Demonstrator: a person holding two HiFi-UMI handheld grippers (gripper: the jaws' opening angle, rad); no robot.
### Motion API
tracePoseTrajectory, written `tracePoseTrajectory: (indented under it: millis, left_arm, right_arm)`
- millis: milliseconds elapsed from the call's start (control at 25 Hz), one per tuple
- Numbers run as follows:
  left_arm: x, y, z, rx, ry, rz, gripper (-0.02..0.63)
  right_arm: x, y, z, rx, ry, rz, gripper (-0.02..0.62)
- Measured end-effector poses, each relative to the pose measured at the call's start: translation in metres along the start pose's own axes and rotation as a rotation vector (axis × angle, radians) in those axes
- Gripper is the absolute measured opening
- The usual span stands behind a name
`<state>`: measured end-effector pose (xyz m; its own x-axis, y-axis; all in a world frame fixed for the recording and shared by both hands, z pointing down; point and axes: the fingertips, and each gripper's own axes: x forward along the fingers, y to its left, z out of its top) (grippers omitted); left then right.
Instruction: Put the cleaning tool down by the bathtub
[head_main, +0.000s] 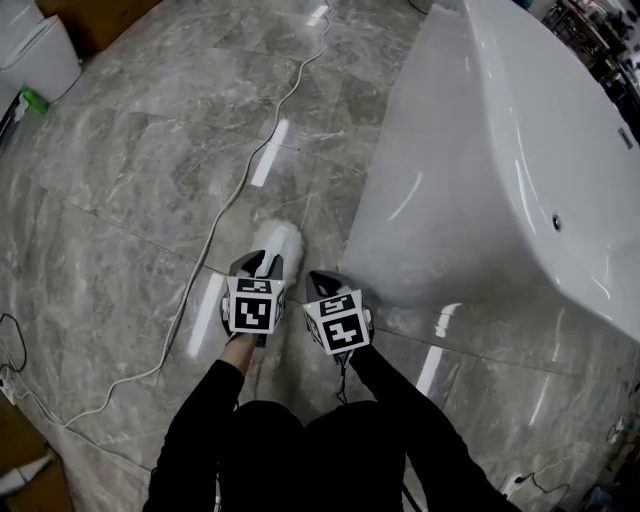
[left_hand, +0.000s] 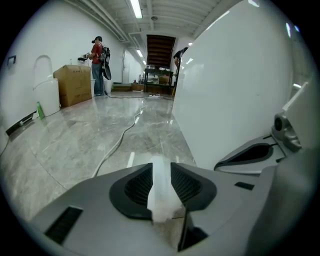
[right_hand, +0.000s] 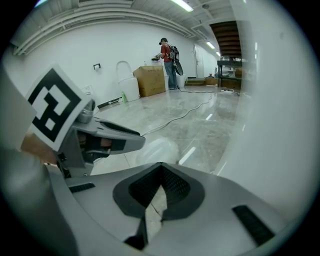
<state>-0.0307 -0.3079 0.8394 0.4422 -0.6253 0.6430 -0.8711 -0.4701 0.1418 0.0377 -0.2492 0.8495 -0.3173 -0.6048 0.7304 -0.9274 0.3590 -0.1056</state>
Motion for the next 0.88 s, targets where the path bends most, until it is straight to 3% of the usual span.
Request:
tracePoseTrajectory:
  millis: [360, 640, 880]
  left_arm:
    - [-0.045, -0.007, -0.011, -0.047, -0.05, -0.048, 0.014]
    - [-0.051, -0.001, -0.004, -0.07, -0.075, -0.035, 0.008]
    - [-0.056, -0.007, -0.002, -0.024, -0.09, -0.034, 0.008]
  right_arm:
    - [-0.006, 0.006, 0.007, -0.007, -0.041, 0.034, 0.0]
    - [-0.009, 0.008, 0.01, -0.004, -0.05, 0.042, 0.0]
    - [-0.013, 0.013, 0.013, -0.025, -0.056, 0.066, 0.0]
